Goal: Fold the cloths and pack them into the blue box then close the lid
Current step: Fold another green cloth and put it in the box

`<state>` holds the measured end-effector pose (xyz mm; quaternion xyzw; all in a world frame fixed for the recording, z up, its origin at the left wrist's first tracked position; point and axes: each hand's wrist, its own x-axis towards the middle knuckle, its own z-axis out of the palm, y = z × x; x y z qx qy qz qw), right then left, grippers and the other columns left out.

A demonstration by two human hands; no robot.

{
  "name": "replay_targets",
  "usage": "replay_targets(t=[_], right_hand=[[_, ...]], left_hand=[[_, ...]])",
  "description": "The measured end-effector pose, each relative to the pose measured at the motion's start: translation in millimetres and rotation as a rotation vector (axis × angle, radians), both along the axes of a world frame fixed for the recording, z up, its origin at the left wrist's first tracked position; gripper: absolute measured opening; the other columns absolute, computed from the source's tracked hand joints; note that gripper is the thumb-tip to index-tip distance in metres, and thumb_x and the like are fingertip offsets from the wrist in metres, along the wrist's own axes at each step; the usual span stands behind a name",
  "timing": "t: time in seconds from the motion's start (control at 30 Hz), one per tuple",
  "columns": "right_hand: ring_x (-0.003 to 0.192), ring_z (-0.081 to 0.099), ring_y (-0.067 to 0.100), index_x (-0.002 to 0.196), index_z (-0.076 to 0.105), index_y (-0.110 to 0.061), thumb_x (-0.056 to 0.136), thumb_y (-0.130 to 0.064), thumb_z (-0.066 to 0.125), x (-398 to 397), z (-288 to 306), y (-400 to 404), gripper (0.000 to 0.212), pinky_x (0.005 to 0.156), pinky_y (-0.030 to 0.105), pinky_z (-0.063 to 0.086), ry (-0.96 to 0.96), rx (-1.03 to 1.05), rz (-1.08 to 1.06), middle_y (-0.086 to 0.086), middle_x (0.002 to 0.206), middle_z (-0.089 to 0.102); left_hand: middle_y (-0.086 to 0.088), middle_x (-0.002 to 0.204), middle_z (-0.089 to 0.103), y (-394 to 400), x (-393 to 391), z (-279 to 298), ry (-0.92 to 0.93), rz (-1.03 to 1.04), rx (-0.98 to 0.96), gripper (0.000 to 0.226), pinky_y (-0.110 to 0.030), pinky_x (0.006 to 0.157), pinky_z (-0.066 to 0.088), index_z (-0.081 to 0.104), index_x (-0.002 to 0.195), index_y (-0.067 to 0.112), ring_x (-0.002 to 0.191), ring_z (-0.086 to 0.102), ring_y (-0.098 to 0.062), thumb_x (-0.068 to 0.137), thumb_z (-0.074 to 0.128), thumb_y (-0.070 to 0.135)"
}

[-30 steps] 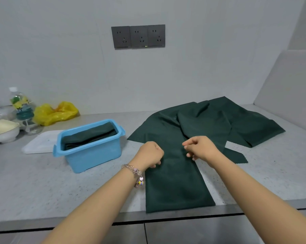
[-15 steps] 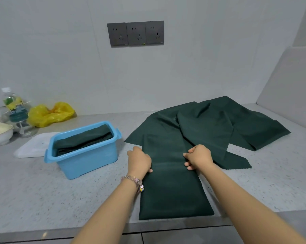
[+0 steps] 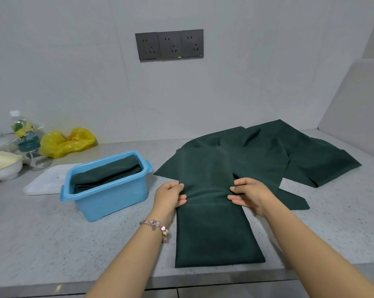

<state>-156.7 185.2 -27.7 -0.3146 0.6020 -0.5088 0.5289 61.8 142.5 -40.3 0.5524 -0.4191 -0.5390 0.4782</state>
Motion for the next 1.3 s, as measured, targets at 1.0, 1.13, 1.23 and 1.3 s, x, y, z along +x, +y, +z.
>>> replay_targets(t=[1.0, 1.13, 1.23, 1.3], right_hand=[[0.079, 0.042, 0.002, 0.100, 0.067, -0.026, 0.085, -0.010, 0.066, 4, -8, 42, 0.022, 0.075, 0.005, 0.032, 0.971, -0.295, 0.426, -0.004, 0.097, 0.039], [0.111, 0.037, 0.013, 0.114, 0.063, -0.031, 0.090, -0.030, 0.059, 10, -3, 49, 0.025, 0.096, 0.019, 0.026, 1.385, -0.316, 0.408, -0.006, 0.117, 0.042], [0.131, 0.029, 0.014, 0.126, 0.056, -0.035, 0.094, -0.043, 0.046, 21, 5, 55, 0.034, 0.106, 0.027, 0.019, 1.553, -0.383, 0.418, -0.008, 0.141, 0.040], [0.140, 0.019, 0.015, 0.137, 0.045, -0.031, 0.097, -0.045, 0.037, 30, 2, 60, 0.043, 0.113, 0.028, 0.012, 1.578, -0.371, 0.517, -0.004, 0.152, 0.029]], left_hand=[[0.006, 0.083, 0.052, 43, 19, -15, -0.791, -0.368, -0.627, 0.020, -0.008, 0.064, 0.035, 0.060, 0.064, 0.014, 0.069, 0.048, 0.000, 0.081, 0.068, 0.020], [0.014, 0.090, 0.047, 49, 21, -4, -1.056, -0.391, -0.770, 0.013, -0.020, 0.082, 0.031, 0.059, 0.070, 0.025, 0.085, 0.040, -0.003, 0.078, 0.067, 0.032], [0.009, 0.128, 0.044, 52, 15, 9, -1.130, -0.465, -0.777, 0.021, -0.023, 0.104, 0.017, 0.064, 0.102, 0.027, 0.121, 0.033, -0.011, 0.083, 0.061, 0.035], [0.000, 0.155, 0.020, 58, 6, 7, -1.202, -0.636, -0.650, 0.049, -0.025, 0.114, 0.002, 0.044, 0.138, 0.022, 0.142, 0.012, -0.015, 0.093, 0.047, 0.037]])
